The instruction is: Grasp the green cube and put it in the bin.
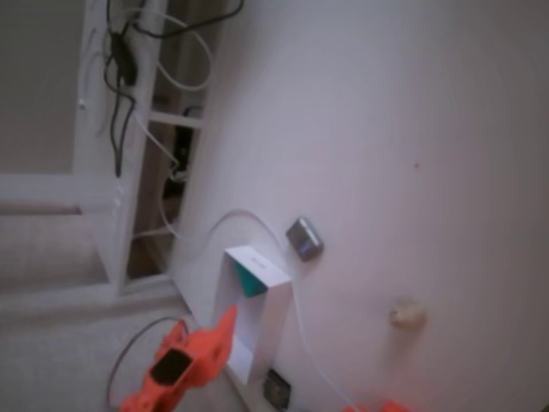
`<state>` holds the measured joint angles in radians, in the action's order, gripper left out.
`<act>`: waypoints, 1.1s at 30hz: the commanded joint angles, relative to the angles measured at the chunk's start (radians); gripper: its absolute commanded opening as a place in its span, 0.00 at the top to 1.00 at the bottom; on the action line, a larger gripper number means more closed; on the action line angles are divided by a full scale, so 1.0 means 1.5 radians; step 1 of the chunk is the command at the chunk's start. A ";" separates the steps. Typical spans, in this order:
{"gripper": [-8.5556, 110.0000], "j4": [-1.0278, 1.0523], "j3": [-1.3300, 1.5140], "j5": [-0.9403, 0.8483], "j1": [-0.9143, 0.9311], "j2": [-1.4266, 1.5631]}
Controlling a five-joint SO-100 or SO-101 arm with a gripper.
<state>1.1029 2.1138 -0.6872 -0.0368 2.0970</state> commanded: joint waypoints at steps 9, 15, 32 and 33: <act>0.58 -0.110 0.215 0.028 -0.078 0.405; 0.58 -0.105 0.261 0.161 -0.140 0.524; 0.86 0.262 0.291 0.370 -0.105 0.808; 0.90 0.260 0.302 0.366 -0.104 0.808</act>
<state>1.4864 2.5464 -0.1365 -0.2010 3.2950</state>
